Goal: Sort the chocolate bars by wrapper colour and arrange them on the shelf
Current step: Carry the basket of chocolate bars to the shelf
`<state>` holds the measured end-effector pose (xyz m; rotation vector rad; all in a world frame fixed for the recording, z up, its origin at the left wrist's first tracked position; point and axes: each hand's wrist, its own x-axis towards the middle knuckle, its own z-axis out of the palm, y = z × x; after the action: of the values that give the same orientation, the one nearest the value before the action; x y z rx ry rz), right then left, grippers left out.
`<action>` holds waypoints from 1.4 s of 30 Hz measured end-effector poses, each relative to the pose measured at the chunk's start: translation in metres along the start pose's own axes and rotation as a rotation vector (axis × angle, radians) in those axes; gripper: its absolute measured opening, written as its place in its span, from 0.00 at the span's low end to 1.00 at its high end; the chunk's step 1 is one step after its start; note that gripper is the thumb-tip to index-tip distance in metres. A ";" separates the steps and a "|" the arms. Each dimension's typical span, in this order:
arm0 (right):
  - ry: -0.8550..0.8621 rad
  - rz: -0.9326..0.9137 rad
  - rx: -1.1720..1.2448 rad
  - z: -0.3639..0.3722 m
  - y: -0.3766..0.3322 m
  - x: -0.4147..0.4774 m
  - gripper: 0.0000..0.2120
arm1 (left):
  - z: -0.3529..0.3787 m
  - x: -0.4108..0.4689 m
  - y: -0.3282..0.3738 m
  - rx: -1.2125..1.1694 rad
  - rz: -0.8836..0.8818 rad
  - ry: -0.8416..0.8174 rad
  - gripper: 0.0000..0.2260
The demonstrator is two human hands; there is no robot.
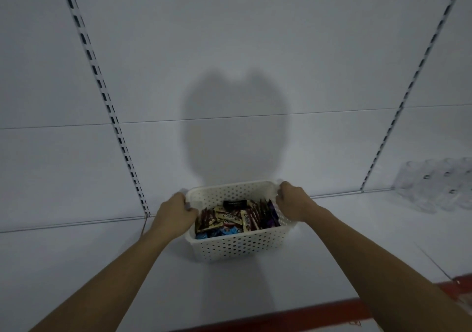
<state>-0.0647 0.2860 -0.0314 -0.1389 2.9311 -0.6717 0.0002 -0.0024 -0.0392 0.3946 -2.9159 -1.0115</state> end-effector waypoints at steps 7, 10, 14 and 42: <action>0.076 0.091 0.126 -0.027 0.010 -0.042 0.09 | -0.011 -0.001 0.022 -0.278 0.067 -0.156 0.16; 0.151 0.142 0.202 -0.038 0.023 -0.071 0.10 | -0.012 -0.014 0.039 -0.319 0.133 -0.193 0.17; 0.227 0.220 0.341 -0.053 0.052 -0.129 0.12 | 0.001 -0.042 0.071 -0.355 0.206 -0.255 0.16; 0.776 0.978 0.421 0.022 0.253 -0.709 0.14 | 0.283 -0.453 0.222 -0.327 0.606 -0.989 0.23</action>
<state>0.6236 0.5879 -0.0858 1.7863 2.7572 -1.2651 0.3569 0.4489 -0.1019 -1.2551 -3.0393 -1.8527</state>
